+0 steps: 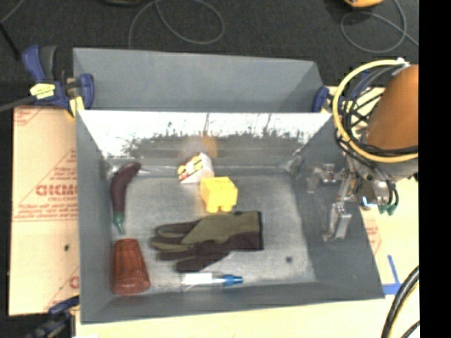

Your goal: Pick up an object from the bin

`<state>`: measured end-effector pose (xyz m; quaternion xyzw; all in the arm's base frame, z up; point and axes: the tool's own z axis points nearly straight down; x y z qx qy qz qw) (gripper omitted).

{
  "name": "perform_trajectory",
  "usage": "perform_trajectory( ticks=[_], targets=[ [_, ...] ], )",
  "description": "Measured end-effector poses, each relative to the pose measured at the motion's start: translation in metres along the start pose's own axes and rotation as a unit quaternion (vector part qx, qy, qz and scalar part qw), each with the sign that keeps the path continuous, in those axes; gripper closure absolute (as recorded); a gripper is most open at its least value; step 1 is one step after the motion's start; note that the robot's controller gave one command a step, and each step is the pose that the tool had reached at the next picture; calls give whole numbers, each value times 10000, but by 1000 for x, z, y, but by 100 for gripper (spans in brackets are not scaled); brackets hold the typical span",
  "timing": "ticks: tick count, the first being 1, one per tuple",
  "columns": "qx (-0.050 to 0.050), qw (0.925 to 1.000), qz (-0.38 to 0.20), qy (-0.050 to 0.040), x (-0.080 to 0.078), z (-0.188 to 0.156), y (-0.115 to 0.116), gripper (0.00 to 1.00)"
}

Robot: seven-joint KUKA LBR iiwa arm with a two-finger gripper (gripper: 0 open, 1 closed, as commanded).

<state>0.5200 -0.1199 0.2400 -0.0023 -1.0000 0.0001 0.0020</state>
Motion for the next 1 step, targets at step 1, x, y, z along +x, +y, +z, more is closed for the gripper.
perform_trajectory(
  ticks=[1],
  targets=[
    [8, 10000, -18, -40, -1, -5, 1, 0]
  ],
)
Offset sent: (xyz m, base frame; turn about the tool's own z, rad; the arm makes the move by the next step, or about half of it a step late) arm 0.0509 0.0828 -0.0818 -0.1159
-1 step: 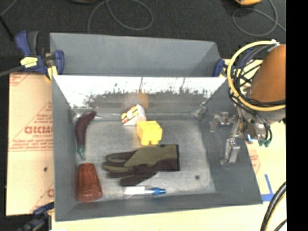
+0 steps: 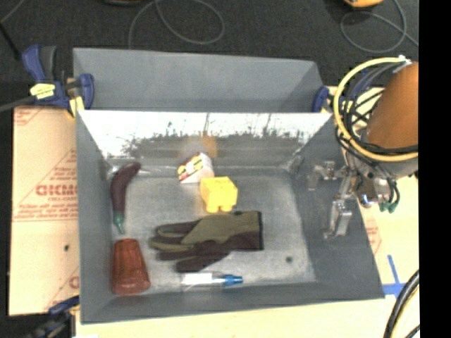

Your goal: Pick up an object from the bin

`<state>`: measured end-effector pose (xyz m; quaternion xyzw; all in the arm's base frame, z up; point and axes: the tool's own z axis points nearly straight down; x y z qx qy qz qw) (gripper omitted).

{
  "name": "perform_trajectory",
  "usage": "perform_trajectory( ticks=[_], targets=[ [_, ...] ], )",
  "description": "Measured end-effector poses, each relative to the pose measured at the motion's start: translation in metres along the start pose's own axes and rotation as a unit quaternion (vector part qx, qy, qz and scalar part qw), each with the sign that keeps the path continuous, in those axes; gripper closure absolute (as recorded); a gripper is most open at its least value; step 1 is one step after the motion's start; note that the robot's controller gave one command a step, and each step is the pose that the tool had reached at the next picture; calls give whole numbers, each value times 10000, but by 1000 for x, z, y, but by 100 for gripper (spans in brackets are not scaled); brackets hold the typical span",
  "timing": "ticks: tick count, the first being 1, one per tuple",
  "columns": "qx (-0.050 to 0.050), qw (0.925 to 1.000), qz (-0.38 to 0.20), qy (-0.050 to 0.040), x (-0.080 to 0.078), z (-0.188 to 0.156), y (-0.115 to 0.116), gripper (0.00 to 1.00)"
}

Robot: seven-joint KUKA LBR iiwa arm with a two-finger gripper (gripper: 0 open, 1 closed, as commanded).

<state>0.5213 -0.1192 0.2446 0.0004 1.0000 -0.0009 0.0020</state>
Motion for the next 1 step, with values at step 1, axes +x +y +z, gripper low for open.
perform_trajectory(
  ticks=[1],
  targets=[
    [13, 9996, -266, -26, -27, 40, 38, 0]
  ],
)
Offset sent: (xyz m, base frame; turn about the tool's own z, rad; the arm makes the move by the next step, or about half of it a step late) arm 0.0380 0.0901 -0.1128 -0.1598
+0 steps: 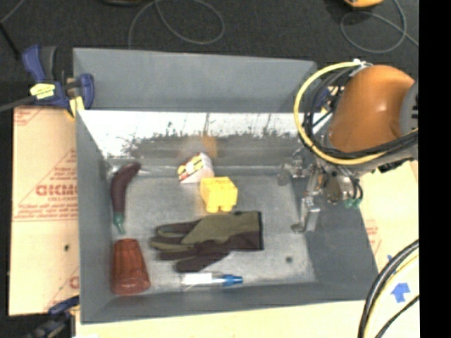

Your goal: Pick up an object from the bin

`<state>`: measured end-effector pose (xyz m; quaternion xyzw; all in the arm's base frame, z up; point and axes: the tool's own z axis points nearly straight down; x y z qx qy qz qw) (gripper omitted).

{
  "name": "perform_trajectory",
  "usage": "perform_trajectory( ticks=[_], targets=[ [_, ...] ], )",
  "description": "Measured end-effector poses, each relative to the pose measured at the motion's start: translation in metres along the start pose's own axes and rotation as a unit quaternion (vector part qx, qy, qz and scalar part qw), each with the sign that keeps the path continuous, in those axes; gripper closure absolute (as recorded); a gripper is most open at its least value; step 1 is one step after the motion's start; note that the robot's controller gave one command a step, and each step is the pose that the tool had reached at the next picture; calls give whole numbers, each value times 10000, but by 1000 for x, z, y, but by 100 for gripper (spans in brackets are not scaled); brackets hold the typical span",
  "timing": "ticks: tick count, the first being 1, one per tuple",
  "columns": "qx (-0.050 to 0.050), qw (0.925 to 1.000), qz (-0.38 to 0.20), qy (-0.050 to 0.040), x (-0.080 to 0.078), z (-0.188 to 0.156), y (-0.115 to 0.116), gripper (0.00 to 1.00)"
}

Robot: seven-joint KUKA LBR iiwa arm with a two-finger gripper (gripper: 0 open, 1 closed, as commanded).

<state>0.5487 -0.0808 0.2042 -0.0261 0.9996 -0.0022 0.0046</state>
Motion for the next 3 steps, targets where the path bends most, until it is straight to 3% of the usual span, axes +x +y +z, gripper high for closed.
perform_trajectory(
  ticks=[1, 2, 3],
  targets=[
    [-12, 9992, -404, -2, -11, 51, 37, 0],
    [-14, 9999, -130, 40, -15, 67, 73, 0],
    [-21, 9994, 350, -19, -16, 72, 91, 0]
  ],
)
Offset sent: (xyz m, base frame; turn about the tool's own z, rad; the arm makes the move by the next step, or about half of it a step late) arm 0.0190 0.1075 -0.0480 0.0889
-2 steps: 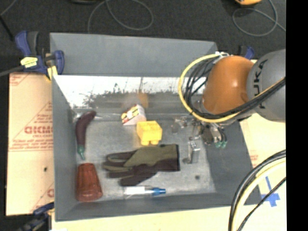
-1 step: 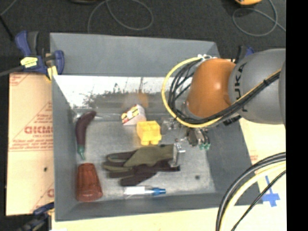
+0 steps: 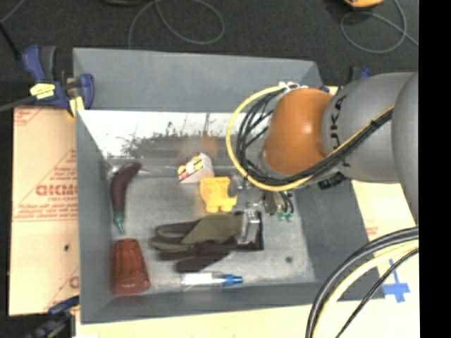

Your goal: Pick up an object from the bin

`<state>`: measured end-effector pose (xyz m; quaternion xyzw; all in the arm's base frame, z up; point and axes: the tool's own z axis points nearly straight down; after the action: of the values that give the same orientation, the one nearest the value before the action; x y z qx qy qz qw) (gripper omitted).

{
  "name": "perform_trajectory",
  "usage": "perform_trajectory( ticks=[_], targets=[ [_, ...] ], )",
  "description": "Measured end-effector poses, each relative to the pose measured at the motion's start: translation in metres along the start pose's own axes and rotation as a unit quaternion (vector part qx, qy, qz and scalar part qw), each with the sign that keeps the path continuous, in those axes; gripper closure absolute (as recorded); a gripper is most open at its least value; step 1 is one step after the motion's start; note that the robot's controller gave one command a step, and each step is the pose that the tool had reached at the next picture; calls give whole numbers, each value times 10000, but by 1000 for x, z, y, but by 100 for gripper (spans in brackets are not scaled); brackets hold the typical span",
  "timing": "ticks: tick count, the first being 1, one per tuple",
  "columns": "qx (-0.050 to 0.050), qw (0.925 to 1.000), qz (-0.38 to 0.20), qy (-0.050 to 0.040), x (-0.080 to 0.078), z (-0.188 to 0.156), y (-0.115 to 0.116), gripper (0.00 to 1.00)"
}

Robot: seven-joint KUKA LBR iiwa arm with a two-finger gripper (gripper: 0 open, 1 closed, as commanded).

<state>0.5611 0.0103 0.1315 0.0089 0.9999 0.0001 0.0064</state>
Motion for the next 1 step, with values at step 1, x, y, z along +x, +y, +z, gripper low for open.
perform_trajectory(
  ticks=[1],
  targets=[
    [6, 9918, -1274, 49, 16, 47, 0, 100]
  ],
)
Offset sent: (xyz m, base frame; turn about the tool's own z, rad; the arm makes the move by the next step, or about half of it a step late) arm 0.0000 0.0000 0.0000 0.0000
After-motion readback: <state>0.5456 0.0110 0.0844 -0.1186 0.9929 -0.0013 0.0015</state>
